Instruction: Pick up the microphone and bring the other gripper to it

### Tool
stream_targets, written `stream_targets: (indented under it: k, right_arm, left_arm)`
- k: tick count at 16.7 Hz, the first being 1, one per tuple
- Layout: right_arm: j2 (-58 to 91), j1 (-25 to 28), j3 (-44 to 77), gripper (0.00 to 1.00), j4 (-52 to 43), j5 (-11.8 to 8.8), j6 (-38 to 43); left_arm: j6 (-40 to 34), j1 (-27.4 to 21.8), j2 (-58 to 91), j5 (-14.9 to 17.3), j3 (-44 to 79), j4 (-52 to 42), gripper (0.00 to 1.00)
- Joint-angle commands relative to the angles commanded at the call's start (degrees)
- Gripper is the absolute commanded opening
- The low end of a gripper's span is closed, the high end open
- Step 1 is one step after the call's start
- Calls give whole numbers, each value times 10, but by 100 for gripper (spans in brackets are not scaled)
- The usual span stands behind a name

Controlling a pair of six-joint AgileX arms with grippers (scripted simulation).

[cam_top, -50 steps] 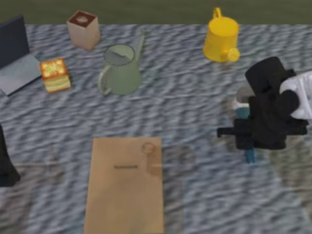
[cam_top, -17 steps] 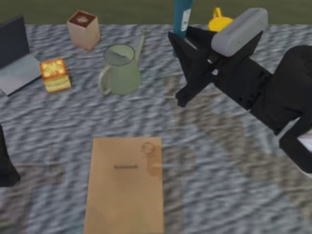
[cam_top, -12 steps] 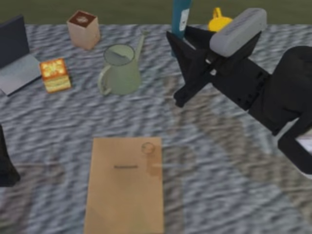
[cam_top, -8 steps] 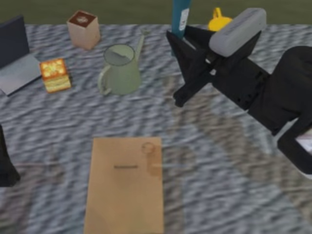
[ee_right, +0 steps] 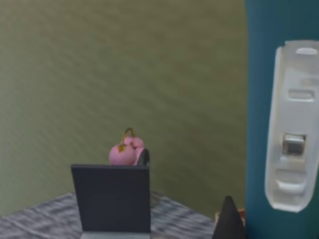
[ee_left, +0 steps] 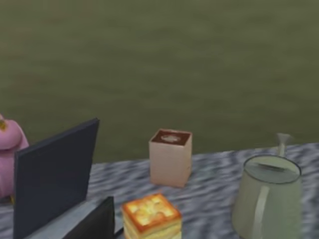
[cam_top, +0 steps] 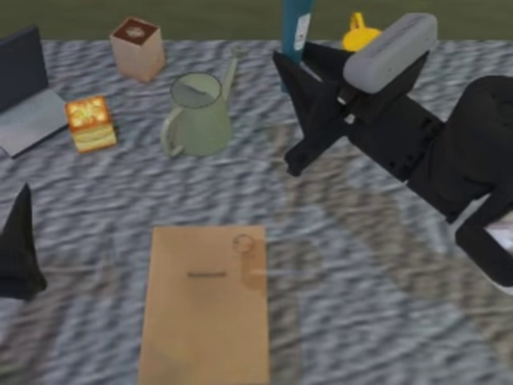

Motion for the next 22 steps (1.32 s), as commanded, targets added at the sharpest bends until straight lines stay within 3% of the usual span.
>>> stream_targets:
  k: [9,13,16,22]
  right_arm:
    - [0,0,0,0,0,0,0]
    - [0,0,0,0,0,0,0]
    - [0,0,0,0,0,0,0]
    - [0,0,0,0,0,0,0]
  left_arm:
    - [32,-102,420,244,251,152,100]
    - [43,-135,562,327,334,200,100]
    - [47,-148,611,359,362,216,100]
    - [47,-148,617,361,365,217,100]
